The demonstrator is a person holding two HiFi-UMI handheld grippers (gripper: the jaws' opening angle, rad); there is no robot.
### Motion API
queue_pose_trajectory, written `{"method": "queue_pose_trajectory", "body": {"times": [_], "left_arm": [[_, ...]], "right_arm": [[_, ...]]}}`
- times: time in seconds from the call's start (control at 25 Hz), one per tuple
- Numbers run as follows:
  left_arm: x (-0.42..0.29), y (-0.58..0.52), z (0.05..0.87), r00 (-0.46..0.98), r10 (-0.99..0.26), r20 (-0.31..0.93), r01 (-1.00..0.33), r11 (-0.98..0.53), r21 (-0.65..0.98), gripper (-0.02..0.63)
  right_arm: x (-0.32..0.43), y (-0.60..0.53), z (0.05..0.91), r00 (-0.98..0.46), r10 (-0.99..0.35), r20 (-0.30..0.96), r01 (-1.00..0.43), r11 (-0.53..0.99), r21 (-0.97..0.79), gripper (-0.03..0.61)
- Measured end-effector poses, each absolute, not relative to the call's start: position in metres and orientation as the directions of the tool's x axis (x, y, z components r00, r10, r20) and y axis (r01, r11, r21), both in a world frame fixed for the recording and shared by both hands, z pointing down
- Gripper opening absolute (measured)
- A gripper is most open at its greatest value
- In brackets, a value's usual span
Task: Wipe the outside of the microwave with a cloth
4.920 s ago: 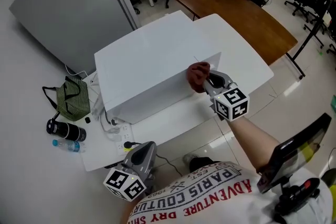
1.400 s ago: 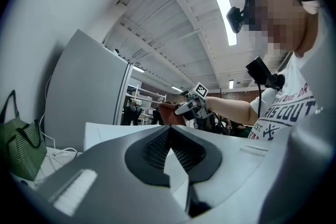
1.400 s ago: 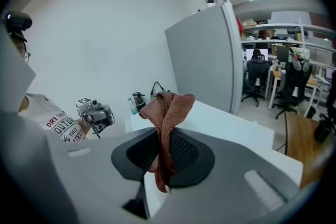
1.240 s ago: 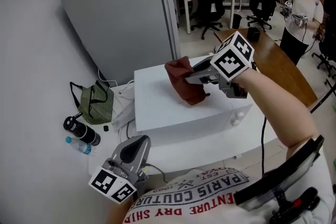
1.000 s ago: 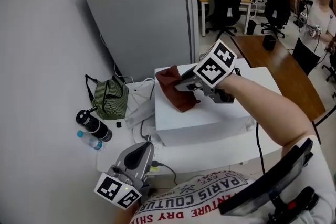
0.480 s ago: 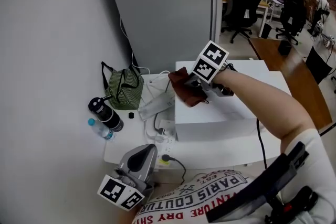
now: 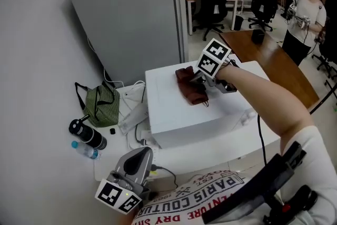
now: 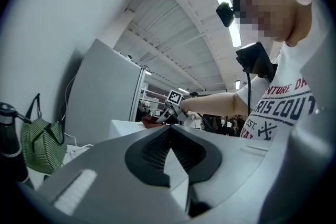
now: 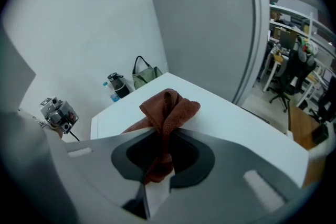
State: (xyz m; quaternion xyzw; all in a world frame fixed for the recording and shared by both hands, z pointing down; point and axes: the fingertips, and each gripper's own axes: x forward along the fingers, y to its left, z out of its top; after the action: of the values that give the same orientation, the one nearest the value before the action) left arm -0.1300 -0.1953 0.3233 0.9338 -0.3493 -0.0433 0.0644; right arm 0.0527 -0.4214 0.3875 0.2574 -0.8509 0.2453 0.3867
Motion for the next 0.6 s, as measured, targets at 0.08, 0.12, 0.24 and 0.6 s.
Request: {"method": "queue_pose_trajectory", "body": {"times": [0.08, 0.12, 0.24, 0.6], "left_arm": [[-0.113, -0.200, 0.322, 0.781, -0.624, -0.037, -0.613, -0.776, 0.149, 0.006], [-0.105, -0.202, 0.321, 0.794, -0.607, -0.036, -0.596, -0.789, 0.148, 0.006], [-0.082, -0.206, 0.321, 0.832, -0.554, -0.033, -0.544, -0.826, 0.145, 0.006], [-0.028, -0.209, 0.328, 0.899, -0.437, -0.007, -0.432, -0.890, 0.143, 0.006]], "right_arm": [[0.090, -0.417, 0.387, -0.541, -0.277, 0.794, -0.673, 0.709, -0.211, 0.044], [0.109, -0.416, 0.387, -0.526, -0.292, 0.799, -0.695, 0.688, -0.206, 0.044], [0.168, -0.410, 0.388, -0.479, -0.341, 0.809, -0.764, 0.616, -0.192, 0.044], [0.308, -0.377, 0.389, -0.368, -0.459, 0.809, -0.898, 0.400, -0.181, 0.044]]}}
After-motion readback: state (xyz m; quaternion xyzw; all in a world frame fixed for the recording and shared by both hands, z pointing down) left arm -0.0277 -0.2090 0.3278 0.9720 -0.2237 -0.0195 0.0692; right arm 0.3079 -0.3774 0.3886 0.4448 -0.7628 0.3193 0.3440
